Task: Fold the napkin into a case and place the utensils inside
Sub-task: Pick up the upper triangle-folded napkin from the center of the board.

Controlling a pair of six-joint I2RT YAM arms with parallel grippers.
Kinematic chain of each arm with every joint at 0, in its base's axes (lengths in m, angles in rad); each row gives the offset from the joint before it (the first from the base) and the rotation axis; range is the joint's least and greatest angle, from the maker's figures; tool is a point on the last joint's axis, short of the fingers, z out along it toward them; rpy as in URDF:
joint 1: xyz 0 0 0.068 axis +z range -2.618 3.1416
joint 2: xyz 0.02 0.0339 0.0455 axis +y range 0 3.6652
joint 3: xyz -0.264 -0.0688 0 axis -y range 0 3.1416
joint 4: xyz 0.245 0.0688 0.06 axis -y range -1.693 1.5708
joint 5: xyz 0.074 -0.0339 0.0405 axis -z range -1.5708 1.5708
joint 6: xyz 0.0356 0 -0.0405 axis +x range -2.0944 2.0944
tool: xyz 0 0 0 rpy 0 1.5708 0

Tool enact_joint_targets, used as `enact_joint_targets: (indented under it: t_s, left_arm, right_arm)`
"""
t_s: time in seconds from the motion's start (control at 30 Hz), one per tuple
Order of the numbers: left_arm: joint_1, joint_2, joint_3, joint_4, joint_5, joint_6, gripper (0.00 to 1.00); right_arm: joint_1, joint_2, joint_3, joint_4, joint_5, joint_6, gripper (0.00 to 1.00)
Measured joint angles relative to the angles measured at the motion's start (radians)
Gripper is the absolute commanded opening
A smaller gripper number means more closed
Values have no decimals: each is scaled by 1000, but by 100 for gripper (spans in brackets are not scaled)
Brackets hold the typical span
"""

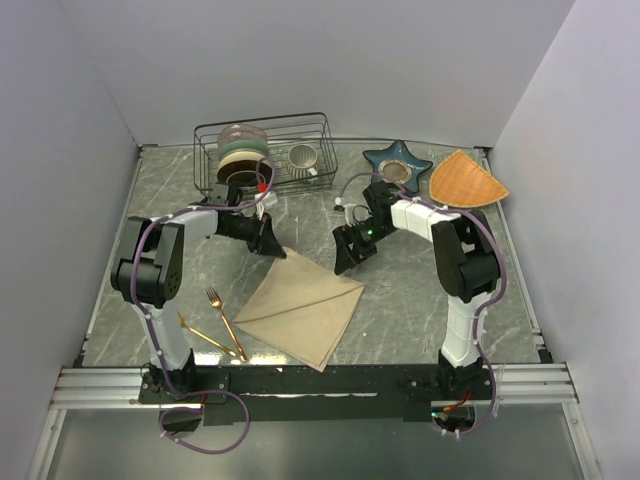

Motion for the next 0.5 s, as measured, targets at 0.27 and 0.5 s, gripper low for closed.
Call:
enact_joint_targets:
  t_s: [0.27,0.5]
  left_arm:
    - [0,-6,-1,-48,0,105,1]
    - [0,-43,-5,-77,15,175,1]
  right_arm:
    - [5,23,0,-32,-49,-74,68]
    - [-17,60,0,-70,-141,-92,67]
